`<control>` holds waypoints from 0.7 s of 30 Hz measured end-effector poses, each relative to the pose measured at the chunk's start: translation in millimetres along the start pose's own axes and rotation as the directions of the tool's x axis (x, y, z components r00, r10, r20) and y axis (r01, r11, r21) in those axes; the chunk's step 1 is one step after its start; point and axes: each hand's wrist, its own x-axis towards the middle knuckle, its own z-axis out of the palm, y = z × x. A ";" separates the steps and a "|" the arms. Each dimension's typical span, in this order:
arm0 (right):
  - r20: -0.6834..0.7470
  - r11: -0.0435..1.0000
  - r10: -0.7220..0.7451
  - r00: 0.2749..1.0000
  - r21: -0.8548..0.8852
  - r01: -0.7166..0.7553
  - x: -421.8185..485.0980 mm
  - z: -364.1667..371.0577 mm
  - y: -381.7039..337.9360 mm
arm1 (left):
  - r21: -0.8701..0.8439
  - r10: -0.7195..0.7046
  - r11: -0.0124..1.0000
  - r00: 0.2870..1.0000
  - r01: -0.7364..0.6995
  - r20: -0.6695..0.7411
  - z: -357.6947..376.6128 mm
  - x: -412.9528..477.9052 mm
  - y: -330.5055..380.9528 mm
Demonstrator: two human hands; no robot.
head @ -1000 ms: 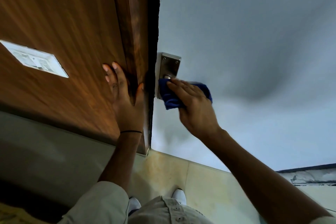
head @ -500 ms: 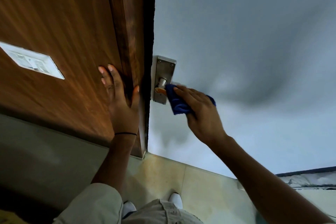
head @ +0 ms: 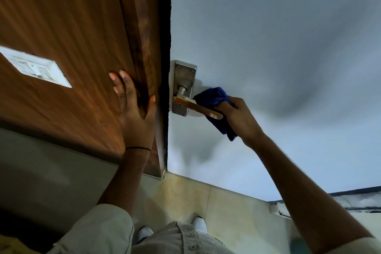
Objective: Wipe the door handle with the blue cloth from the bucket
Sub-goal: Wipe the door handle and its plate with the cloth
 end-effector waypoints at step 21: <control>0.132 0.862 0.318 0.939 0.373 -0.344 8.2 4.9 1.5 | 0.174 0.036 0.984 0.999 -0.036 0.002 0.4 1.5 -15.8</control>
